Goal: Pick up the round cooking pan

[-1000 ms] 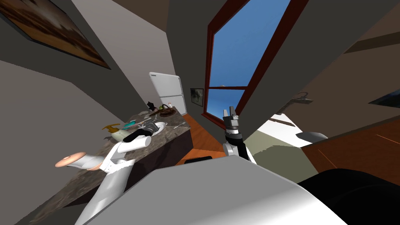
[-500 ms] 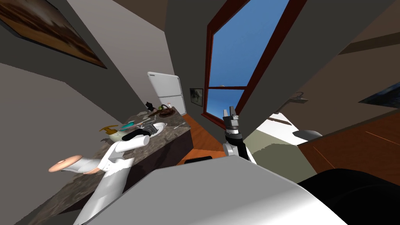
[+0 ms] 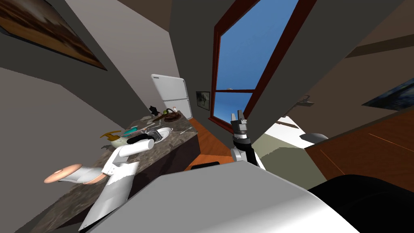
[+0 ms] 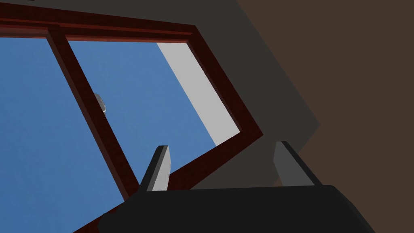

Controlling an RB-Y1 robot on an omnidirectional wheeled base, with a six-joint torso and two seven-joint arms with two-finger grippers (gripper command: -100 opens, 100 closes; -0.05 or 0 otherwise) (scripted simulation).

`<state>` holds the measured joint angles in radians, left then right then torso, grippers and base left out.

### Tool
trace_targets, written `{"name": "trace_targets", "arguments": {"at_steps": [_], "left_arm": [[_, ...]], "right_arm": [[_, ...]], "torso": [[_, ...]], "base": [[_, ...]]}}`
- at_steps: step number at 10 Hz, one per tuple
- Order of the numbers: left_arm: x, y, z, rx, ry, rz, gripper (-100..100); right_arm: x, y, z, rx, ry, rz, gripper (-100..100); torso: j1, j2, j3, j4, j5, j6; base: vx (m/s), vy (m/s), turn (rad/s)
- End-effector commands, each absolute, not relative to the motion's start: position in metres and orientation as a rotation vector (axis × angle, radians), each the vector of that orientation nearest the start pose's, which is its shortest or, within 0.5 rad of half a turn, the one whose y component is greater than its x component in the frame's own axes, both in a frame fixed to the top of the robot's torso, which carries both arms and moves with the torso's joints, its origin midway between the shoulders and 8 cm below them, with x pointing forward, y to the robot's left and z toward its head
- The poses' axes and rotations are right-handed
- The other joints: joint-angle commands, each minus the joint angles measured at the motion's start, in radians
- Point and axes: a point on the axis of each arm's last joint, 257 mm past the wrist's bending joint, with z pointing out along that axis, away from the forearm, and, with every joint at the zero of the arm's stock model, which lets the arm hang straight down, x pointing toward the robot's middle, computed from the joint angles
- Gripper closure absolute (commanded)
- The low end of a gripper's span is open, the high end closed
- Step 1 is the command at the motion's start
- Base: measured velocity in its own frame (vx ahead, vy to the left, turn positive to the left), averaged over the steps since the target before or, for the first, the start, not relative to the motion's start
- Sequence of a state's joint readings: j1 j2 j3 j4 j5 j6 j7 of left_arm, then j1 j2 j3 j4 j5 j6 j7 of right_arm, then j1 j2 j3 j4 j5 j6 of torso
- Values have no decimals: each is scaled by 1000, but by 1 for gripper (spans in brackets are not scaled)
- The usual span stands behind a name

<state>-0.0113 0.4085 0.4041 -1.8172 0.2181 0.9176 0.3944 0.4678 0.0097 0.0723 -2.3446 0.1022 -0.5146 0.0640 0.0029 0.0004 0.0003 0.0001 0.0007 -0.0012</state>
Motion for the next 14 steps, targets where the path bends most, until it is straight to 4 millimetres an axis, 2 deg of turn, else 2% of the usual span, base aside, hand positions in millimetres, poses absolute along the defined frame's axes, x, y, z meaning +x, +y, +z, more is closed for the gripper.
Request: {"name": "trace_targets", "arguments": {"at_steps": [1, 7, 8, 9, 10, 11, 13, 14], "left_arm": [[464, 520, -233, -2002, 980, -754, -100], [429, 526, -291, -2216, 991, -599, -100], [417, 523, -311, -2267, 1000, -562, -100], [427, 525, -298, -2236, 995, -585, -100], [426, 524, -300, -2243, 997, -579, 0], [428, 525, -308, -2242, 998, -579, -100], [430, 525, -316, -2241, 1000, -578, -100], [429, 525, -313, -2243, 1000, -577, -100]], "right_arm": [[333, -238, 65, 500, 598, 1282, 0], [333, -238, 65, 500, 598, 1282, 0], [333, -238, 65, 500, 598, 1282, 0], [333, -238, 65, 500, 598, 1282, 0], [333, -238, 65, 500, 598, 1282, 0], [333, -238, 65, 500, 598, 1282, 0], [333, -238, 65, 500, 598, 1282, 0], [333, -238, 65, 500, 598, 1282, 0]], "torso": [[0, 0, 0, 0, 0, 0], [1, 0, 0, 0, 0, 0], [0, 0, 0, 0, 0, 0], [0, 0, 0, 0, 0, 0], [-1, 0, 0, 0, 0, 0], [-2, 0, 0, 0, 0, 0], [0, -2, -1, 0, 0, 0], [0, -3, -2, -1, 0, 0]], "base": [[8, 27, -31], [4, 40, -40], [-1, 17, -28], [-1, 7, -6], [0, 0, 0], [28, 14, 6], [45, 24, 4], [22, 13, -2]]}}
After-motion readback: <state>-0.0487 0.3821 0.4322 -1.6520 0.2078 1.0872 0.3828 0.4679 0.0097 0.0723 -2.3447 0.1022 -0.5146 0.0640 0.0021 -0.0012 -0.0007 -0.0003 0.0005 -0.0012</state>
